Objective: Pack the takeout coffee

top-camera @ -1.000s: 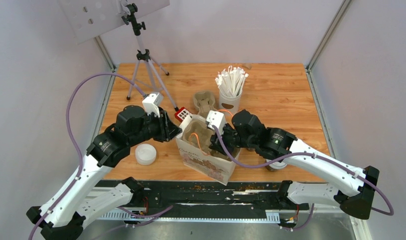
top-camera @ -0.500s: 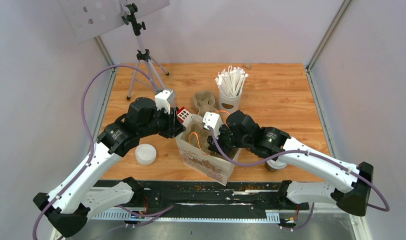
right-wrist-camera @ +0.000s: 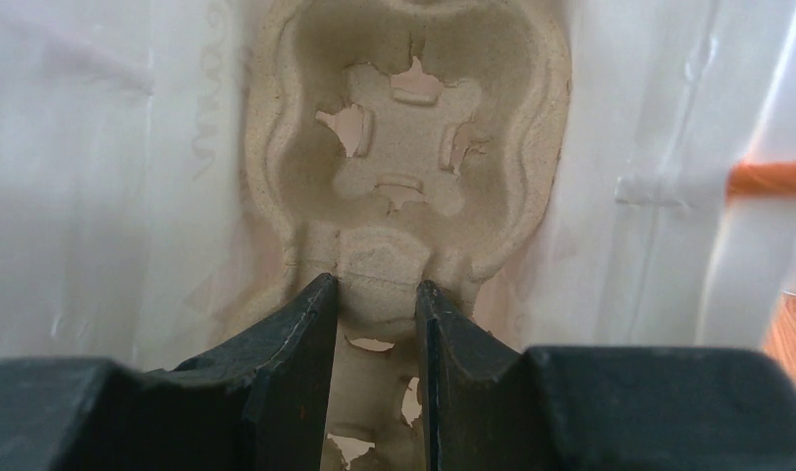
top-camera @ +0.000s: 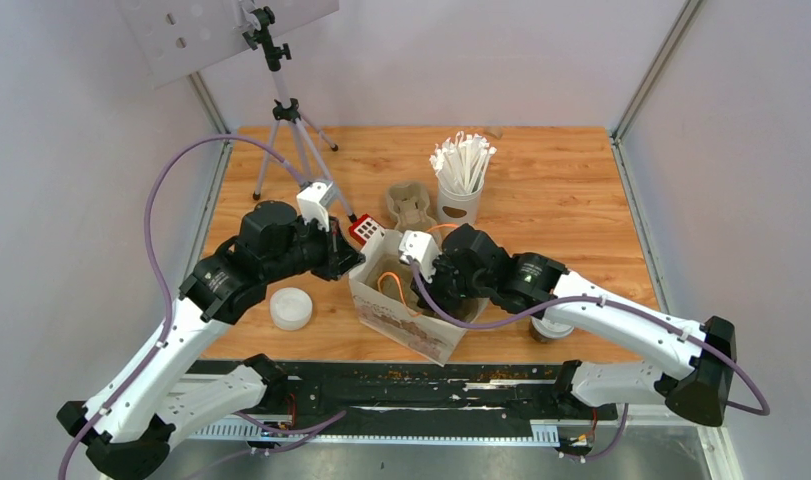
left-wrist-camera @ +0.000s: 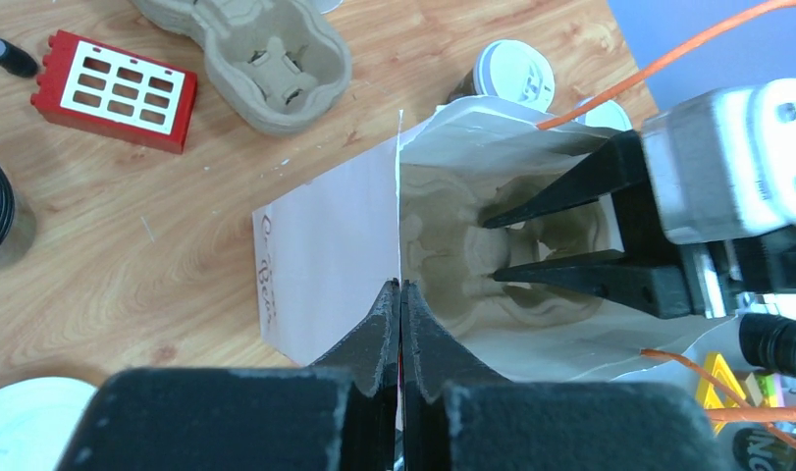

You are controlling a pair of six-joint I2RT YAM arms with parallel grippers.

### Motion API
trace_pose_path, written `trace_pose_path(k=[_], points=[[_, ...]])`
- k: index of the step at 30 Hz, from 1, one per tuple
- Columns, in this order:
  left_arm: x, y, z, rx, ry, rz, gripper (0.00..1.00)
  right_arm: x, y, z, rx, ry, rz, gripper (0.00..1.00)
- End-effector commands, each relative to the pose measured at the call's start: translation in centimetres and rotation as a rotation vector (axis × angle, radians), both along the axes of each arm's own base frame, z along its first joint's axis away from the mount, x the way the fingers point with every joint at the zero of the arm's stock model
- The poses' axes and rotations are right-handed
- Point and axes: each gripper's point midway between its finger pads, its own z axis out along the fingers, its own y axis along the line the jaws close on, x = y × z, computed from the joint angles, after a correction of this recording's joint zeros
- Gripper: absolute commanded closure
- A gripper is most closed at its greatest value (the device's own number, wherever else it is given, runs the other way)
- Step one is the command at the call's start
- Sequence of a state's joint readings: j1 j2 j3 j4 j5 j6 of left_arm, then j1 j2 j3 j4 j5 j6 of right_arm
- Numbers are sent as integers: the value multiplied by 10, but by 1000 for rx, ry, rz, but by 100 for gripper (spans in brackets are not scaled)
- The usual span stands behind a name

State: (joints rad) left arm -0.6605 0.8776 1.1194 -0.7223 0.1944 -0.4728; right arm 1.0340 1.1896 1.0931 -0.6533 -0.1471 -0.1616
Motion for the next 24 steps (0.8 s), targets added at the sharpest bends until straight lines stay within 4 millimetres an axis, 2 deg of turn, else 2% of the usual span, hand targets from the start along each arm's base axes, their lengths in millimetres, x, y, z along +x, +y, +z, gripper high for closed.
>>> trace_pose_path(k=[1,7,15,18,20,24], points=[[-5,10,3,-30,18,62,100,5,12,-4,12,-5,-8,72],[-7,21,-3,-29,26,119,100,9,19,-9,-24,-11,4,65],[-13,20,-6,-68,53,126,98,11,23,3,-5,-16,-13,56],[-13,21,-4,-82,38,131,94,10,24,7,3,-23,0,55],[-13,22,-4,-79,31,133,86,10,26,6,4,-21,5,54],[-12,21,-2,-68,28,124,78,5,30,11,24,-5,22,54]])
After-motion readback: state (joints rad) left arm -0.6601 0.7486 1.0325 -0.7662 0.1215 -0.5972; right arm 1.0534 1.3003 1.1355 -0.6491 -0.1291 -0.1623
